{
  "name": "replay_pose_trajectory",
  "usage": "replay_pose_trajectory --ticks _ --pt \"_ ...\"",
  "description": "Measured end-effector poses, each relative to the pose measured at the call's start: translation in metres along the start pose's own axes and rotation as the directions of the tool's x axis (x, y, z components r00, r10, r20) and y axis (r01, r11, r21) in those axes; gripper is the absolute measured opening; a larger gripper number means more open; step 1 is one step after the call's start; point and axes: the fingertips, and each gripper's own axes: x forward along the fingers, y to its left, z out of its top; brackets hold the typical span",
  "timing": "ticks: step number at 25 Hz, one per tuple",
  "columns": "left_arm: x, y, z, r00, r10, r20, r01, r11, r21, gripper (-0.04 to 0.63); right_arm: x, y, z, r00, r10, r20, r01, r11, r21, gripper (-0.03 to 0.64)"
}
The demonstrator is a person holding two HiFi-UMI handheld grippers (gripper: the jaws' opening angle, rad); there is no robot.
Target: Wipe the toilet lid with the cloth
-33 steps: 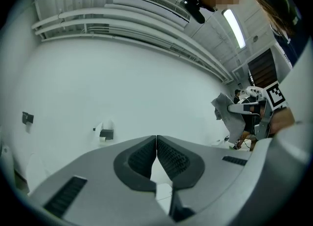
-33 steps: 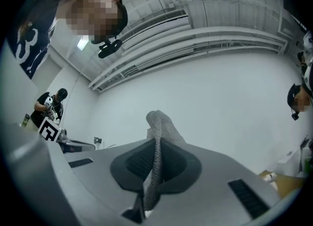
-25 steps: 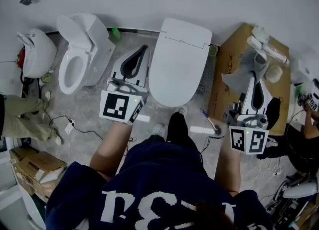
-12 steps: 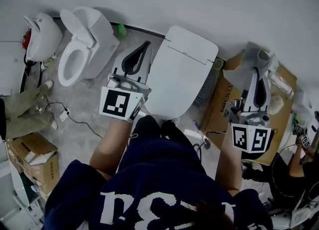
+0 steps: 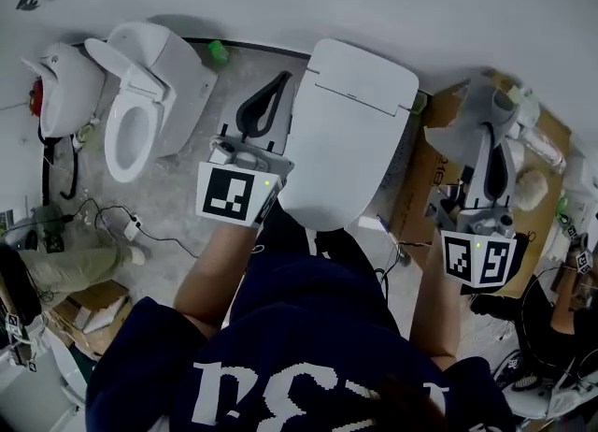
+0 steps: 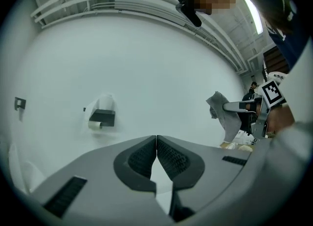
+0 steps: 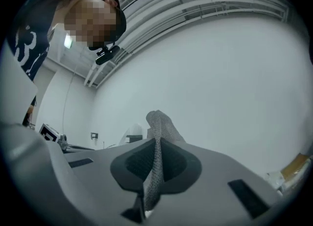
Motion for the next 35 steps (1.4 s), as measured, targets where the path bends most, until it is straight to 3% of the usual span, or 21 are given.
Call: replay_pose_trajectory --ticks 8,14,25,35 --pt "0.075 0.065 -0.043 0.987 -0.155 -0.028 0.154 0.987 -0.052 0.021 0.067 0.017 -0.063 0.985 -0.159 -0.063 0.159 0.987 0.004 0.025" --pt "0.105 0.101 -0.108 0.967 -0.217 -0.130 0.212 0.976 -0.050 0.021 0.108 0.022 -0.124 0.974 -0.201 -0.105 0.206 0.978 0.040 0.025" --pt "0.123 0.140 -0.241 0.964 -0.203 -0.172 0.186 0.976 -0.109 0.021 0.156 0.044 -0.293 0.965 -0.140 -0.221 0.170 0.978 0.124 0.025" --pt "0.129 0.182 -0.380 0.969 -0.112 -0.219 0.079 0.985 -0.154 0.021 0.173 0.061 -0.488 0.922 -0.054 -0.384 0.135 0.973 0.186 0.026"
